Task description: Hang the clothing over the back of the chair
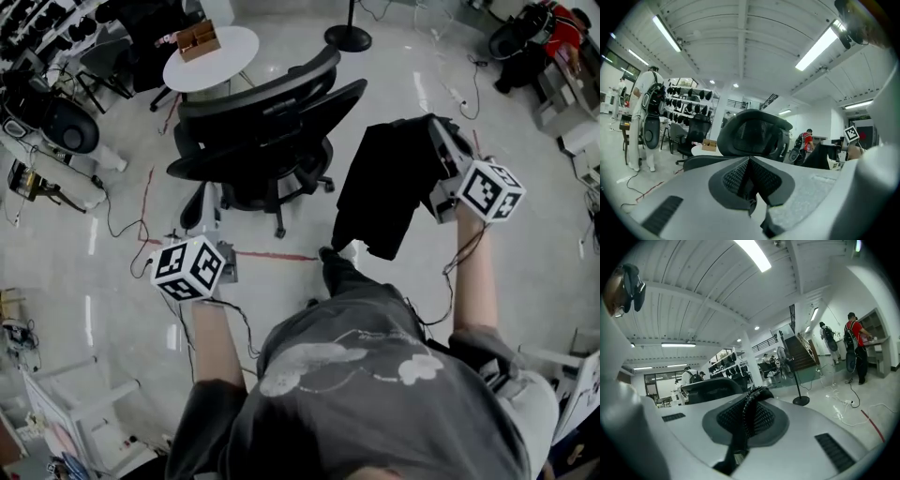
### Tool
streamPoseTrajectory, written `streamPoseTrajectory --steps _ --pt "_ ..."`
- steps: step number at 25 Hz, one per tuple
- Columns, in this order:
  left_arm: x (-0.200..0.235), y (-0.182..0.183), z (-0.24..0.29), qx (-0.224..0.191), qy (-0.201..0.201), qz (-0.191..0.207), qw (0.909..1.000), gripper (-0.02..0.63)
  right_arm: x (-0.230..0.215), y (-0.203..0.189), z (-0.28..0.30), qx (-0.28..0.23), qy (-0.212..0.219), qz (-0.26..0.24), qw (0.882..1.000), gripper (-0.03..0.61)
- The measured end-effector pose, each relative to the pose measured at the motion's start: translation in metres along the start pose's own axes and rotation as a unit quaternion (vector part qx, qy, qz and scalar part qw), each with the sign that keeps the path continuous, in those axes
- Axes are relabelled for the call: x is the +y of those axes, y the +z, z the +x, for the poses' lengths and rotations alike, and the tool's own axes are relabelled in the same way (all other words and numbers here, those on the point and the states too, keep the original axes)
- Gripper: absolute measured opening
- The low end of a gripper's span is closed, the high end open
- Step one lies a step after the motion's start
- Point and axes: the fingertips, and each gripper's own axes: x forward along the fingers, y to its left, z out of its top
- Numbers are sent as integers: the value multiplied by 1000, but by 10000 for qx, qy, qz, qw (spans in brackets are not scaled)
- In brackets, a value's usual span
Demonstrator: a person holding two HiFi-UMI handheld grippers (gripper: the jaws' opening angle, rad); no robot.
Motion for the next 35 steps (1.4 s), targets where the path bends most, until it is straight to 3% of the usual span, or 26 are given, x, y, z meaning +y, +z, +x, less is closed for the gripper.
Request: streamPoseTrajectory --steps 8,15,19,25,35 --pt "40 38 30 -162 889 124 9958 2 -50 45 79 -7 307 -107 9995 -3" --pt "58 46 51 -257 1298 114 9911 2 -46 70 147 -23 939 -545 9941 -3" --pt "68 58 59 -311 1520 261 9876 2 -37 96 192 -199 1224 -515 9909 -2" --pt "83 76 64 -455 1760 370 9826 2 3 118 259 -197 1826 -700 9805 -3" --pt "102 102 73 -691 1968 440 9770 2 114 123 332 43 2963 -1314 9460 -3"
